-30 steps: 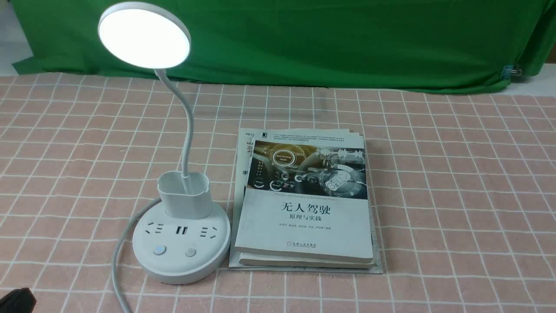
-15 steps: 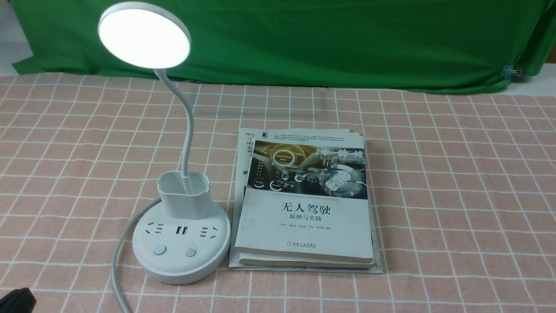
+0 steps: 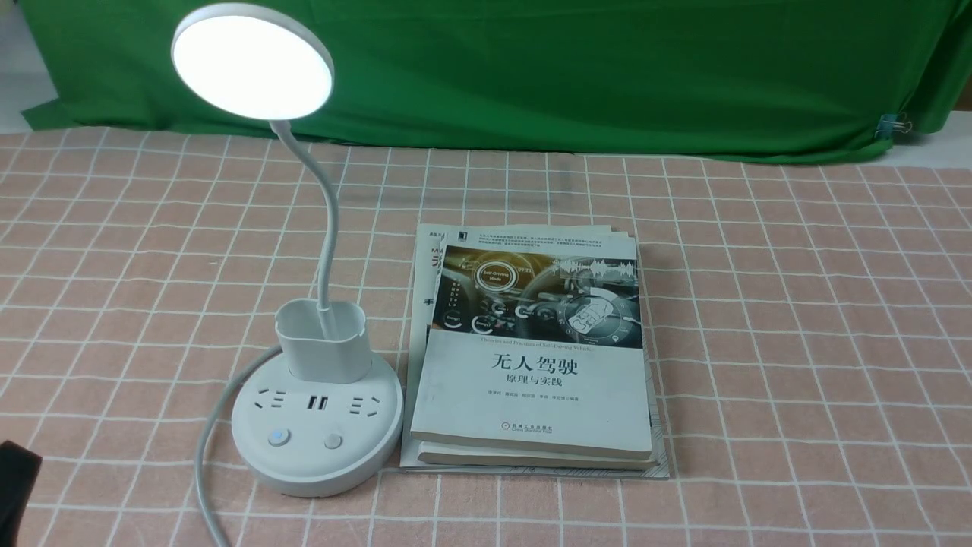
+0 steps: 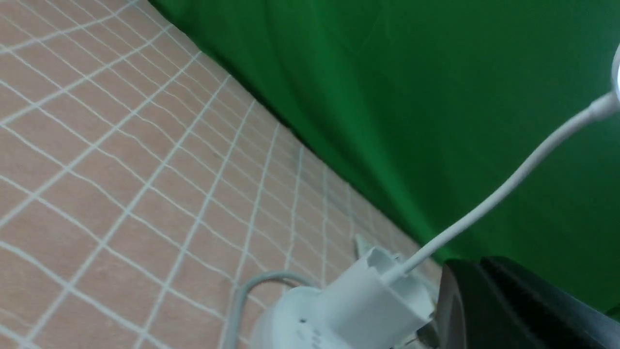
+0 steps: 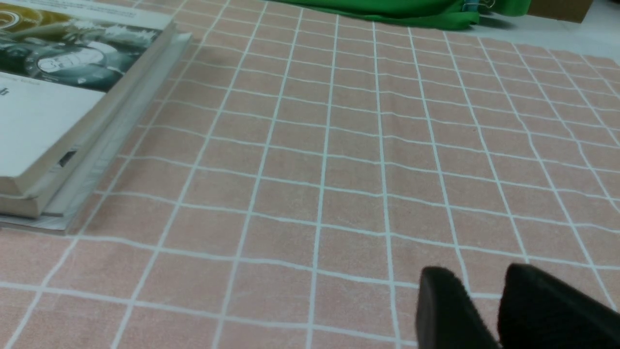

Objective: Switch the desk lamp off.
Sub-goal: Use the left arm to press the button switch on the lamp holder

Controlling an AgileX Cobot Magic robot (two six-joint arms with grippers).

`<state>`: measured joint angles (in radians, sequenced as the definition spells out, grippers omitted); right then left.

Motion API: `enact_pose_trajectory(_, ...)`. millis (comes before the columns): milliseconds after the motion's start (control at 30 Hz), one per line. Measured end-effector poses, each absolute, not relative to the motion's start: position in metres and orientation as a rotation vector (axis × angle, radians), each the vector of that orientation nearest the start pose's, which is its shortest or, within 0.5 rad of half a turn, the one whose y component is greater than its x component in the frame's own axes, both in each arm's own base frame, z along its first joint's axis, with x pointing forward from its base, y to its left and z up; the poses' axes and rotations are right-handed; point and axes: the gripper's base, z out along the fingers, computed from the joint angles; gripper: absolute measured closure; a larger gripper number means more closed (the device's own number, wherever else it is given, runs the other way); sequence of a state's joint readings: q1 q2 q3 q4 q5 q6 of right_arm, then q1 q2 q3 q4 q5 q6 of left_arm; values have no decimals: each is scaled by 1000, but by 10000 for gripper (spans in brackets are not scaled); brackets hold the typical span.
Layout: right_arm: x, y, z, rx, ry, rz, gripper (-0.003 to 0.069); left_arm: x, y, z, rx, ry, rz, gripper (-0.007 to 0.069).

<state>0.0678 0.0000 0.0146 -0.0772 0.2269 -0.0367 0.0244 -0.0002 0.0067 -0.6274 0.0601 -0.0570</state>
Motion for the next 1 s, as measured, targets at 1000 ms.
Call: enact_pose_trajectory(1000,56,2,188,-142,1719,-48,419,225,-101,259,447,2779,-283,620)
